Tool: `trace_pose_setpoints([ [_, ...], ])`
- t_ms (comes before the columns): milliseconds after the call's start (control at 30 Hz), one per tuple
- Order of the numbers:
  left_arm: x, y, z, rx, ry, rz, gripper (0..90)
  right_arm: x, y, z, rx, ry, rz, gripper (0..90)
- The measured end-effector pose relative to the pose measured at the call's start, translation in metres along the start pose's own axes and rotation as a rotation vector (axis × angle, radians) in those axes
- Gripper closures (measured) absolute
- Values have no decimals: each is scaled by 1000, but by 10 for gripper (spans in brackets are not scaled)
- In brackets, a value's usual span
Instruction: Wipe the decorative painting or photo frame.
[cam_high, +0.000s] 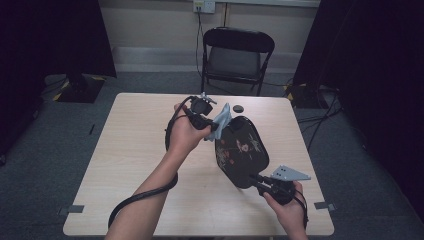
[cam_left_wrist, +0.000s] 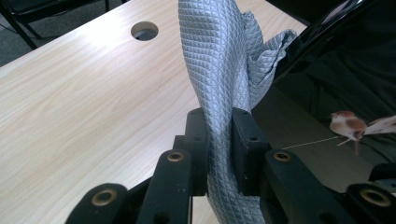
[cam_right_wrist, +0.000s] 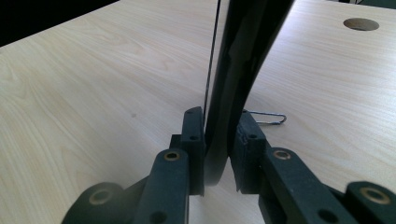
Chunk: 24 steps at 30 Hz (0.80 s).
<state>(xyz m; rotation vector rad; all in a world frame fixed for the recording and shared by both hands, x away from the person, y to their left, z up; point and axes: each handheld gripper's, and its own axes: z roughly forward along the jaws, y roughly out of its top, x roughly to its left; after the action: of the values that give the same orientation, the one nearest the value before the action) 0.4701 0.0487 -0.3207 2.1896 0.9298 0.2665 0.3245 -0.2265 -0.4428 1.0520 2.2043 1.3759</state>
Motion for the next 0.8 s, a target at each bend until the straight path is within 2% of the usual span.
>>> trace_pose_setpoints([
  [133,3,-3,2,10,9,3,784,0,0,0,-1,1,0,775],
  [433,12,-13,10,25,12,-27,784,-1,0,0,-2,1,0,775],
  [800,25,-34,29,61,14,-57,784,-1,0,0,-3,5,2,776],
])
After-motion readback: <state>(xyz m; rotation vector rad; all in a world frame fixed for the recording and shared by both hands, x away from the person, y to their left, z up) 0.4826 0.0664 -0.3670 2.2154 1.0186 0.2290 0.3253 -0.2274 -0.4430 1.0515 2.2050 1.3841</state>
